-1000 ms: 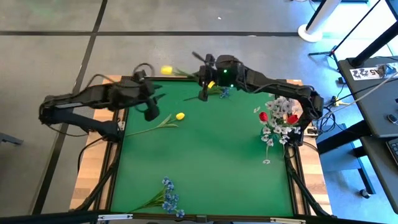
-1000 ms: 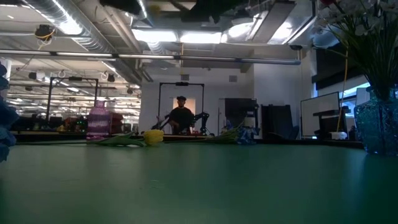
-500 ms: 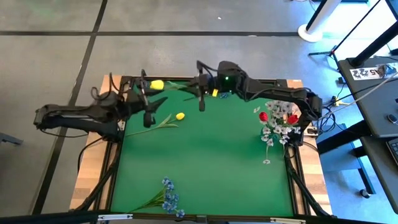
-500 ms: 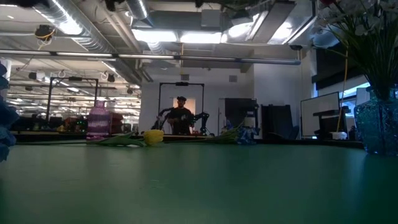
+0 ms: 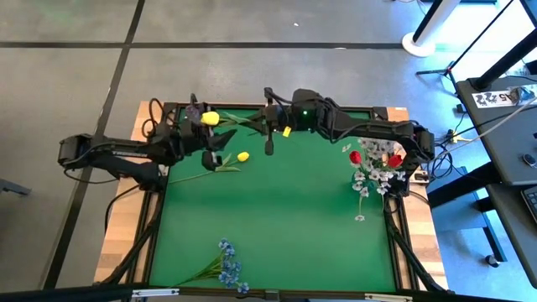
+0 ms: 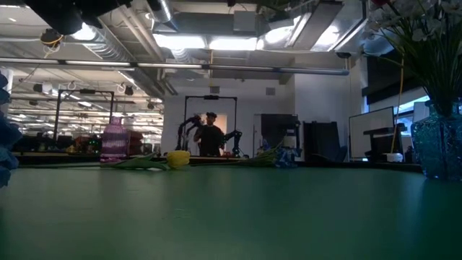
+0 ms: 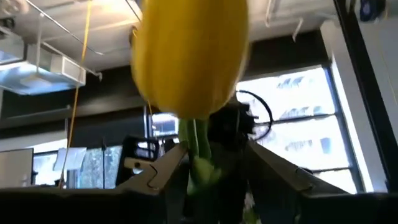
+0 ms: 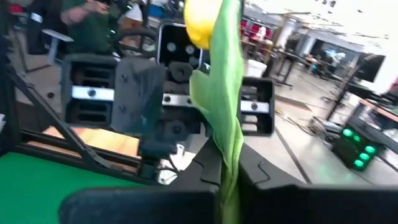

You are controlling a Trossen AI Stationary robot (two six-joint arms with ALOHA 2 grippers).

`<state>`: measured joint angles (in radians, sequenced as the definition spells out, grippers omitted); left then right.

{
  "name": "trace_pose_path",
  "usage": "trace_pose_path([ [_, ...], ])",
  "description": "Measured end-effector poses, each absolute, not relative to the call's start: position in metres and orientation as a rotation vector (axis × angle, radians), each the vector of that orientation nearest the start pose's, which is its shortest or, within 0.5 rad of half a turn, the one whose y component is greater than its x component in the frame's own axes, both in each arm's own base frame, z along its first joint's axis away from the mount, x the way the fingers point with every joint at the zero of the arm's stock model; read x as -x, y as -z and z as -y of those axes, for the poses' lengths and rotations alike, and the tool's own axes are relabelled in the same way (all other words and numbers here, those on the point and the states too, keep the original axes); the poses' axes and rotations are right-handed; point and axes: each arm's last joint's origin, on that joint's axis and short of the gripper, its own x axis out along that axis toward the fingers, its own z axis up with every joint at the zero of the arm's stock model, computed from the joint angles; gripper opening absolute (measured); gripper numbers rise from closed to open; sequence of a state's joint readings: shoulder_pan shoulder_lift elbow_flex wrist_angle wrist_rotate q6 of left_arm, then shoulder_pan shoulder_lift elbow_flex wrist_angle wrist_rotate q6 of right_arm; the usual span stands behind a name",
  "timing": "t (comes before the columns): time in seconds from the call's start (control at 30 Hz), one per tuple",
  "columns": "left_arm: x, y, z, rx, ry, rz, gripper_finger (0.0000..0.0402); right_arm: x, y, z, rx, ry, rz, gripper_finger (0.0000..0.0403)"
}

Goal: Sort flowers into vase by color
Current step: Put the red flower into the blue vase

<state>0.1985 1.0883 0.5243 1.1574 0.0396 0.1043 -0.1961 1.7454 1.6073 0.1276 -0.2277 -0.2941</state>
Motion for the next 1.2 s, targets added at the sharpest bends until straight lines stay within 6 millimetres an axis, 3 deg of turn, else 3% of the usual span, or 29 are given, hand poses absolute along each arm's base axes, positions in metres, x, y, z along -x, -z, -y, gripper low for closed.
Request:
trace_pose_path([
  [0.1, -0.211, -0.313, -0.042, -0.145, -0.204, 0.612, 0.0127, -0.406, -0.387, 0.074, 0.288, -0.027, -0.015, 0.0018],
  [0.27, -0.212, -0.312, -0.044, -0.126, -0.251, 0.586, 0.0021, -0.407, -0.387, 0.069, 0.291, -0.035, -0.018, 0.0056],
  [0.37, -0.210, -0.313, -0.043, -0.145, -0.271, 0.566, 0.0010, -0.405, -0.390, 0.070, 0.293, 0.003, -0.019, 0.0100],
  [0.47, -0.203, -0.329, -0.044, -0.200, -0.354, 0.487, 0.0005, -0.391, -0.405, 0.069, 0.295, 0.066, -0.012, 0.0155],
  [0.63, -0.185, -0.369, -0.052, -0.319, -0.767, 0.104, 0.0003, -0.357, -0.434, 0.064, 0.309, 0.097, -0.024, 0.0240],
  [0.77, -0.168, -0.386, -0.061, -0.318, -1.148, -0.190, 0.0002, -0.333, -0.448, 0.059, 0.308, 0.076, -0.046, 0.0282],
  [0.93, -0.146, -0.387, -0.070, -0.219, -1.490, -0.308, 0.0002, -0.321, -0.452, 0.057, 0.268, 0.094, -0.083, 0.0292],
  [1.1, -0.128, -0.371, -0.084, -0.003, -1.501, -0.281, 0.0001, -0.320, -0.448, 0.057, 0.252, 0.097, -0.122, 0.0280],
  [1.2, -0.124, -0.360, -0.096, 0.008, -1.568, -0.322, 0.0001, -0.320, -0.447, 0.057, 0.246, 0.096, -0.130, 0.0274],
])
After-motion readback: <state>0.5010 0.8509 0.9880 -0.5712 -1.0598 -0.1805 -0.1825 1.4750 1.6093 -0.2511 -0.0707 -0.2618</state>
